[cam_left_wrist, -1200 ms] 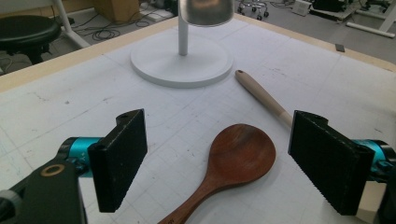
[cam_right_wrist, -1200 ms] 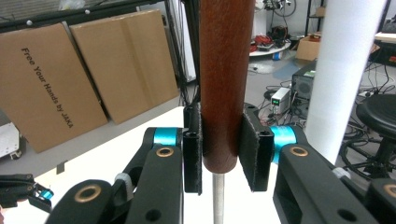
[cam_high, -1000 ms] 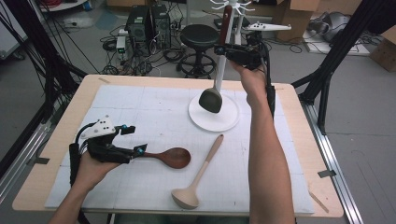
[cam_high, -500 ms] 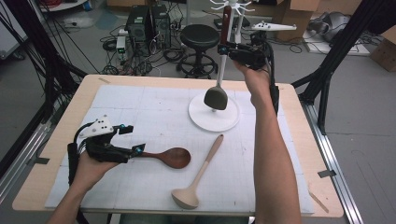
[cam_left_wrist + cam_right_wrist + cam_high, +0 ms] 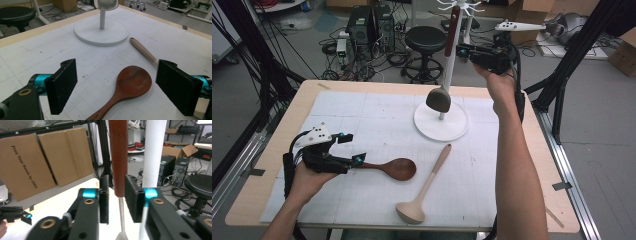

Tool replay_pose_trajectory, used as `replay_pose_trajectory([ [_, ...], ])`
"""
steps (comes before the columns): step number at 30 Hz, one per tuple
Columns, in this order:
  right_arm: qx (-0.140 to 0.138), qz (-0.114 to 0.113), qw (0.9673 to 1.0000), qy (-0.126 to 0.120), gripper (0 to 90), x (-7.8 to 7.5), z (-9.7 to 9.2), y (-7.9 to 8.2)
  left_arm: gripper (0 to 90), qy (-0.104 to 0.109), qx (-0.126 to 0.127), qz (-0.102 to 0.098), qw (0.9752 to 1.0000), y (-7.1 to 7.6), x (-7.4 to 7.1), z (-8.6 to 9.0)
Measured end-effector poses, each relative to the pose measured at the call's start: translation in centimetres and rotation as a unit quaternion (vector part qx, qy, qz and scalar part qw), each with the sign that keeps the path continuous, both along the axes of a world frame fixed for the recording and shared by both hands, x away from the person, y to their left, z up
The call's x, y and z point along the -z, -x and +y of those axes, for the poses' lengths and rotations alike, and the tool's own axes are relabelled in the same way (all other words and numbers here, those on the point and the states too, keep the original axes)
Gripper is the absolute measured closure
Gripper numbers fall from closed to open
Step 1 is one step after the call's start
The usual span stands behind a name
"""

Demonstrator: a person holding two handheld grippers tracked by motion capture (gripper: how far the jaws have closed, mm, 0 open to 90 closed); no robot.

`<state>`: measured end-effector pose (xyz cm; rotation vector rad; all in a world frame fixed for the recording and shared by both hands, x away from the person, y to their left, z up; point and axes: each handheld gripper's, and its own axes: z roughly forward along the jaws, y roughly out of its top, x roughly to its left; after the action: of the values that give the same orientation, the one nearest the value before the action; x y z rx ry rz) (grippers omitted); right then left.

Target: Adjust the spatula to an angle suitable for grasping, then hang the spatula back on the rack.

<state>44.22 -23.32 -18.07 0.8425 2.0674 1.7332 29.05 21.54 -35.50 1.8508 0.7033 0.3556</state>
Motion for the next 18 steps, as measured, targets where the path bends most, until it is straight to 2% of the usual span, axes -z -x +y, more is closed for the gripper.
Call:
replay_pose_trajectory([
  [6, -0.029, -0.001, 0.9995, 0.015, 89.6, -0.9, -0.7, 0.2, 18.1, 0.001, -0.001, 0.001, 1.0, 0.0, 0.0, 0.0],
  [18, -0.036, -0.011, 0.9992, 0.01, 89.6, -3.1, -2.0, 0.1, 18.0, -0.001, 0.001, 0.0, 1.0, 0.0, 0.0, 0.0],
])
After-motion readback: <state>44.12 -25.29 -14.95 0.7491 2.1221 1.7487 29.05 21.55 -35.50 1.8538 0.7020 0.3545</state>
